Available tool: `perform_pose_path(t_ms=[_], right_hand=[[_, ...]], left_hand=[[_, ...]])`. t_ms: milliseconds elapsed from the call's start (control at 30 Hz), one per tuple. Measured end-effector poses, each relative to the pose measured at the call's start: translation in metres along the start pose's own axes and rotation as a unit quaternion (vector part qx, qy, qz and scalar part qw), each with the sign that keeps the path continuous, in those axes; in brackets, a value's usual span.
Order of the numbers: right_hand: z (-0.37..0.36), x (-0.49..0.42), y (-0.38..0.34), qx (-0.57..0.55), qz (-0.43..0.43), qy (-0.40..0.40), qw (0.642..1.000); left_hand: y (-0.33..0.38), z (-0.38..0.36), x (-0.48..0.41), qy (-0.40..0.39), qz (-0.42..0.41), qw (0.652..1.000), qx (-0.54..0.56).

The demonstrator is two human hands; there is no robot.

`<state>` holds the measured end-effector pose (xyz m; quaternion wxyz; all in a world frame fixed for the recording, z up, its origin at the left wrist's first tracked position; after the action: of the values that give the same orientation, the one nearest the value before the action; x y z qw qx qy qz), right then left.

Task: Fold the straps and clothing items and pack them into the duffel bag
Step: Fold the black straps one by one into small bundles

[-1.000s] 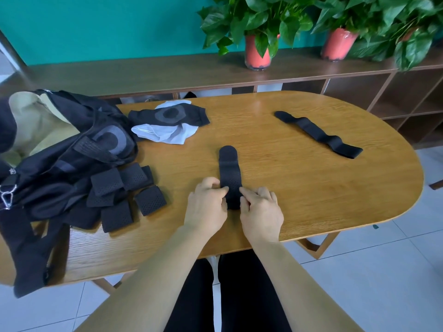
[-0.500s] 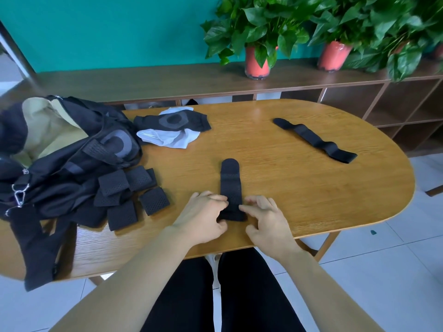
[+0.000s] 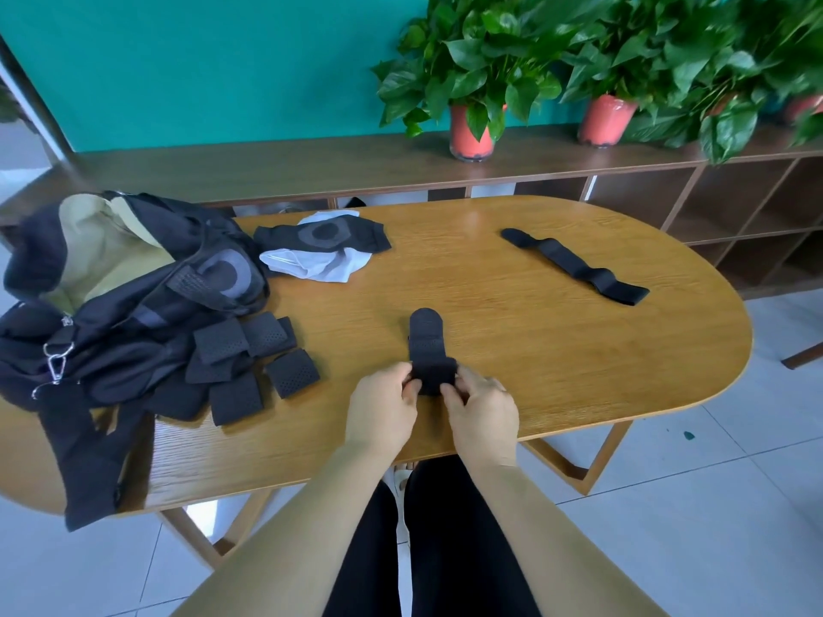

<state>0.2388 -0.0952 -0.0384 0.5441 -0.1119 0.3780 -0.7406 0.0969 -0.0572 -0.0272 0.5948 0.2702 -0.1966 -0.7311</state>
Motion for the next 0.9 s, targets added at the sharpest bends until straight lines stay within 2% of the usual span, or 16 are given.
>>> perform_pose_path(t_ms=[233,533,733,900], right_hand=[[-0.003,-0.002,-0.018,0.076,0.059,0.092,0.991],[-0.009,-0.005,-0.016,0.092,0.076,0.103,0.988],[-0.009,-0.004,-0.021,0.106,0.094,0.107,0.984],[-0.006,-0.003,-0.025,0.131,0.115,0.126,0.977]], left_hand=[[0.001,-0.003,-0.01,-0.008,0.022,1.0,-0.018],[0.001,-0.008,-0.013,-0.025,0.015,0.999,-0.034],[0.004,-0.013,-0.015,-0.042,-0.025,0.998,-0.05],[0.01,-0.019,-0.016,-0.083,-0.071,0.988,-0.111]])
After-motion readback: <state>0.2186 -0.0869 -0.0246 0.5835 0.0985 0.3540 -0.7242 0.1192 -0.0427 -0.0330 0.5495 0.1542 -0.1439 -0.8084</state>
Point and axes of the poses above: each hand's wrist, its own x-axis away from the middle knuckle, its own z-axis out of the back of the hand, y = z × x, the point moved 8 cm from there along -x, towards the middle knuckle
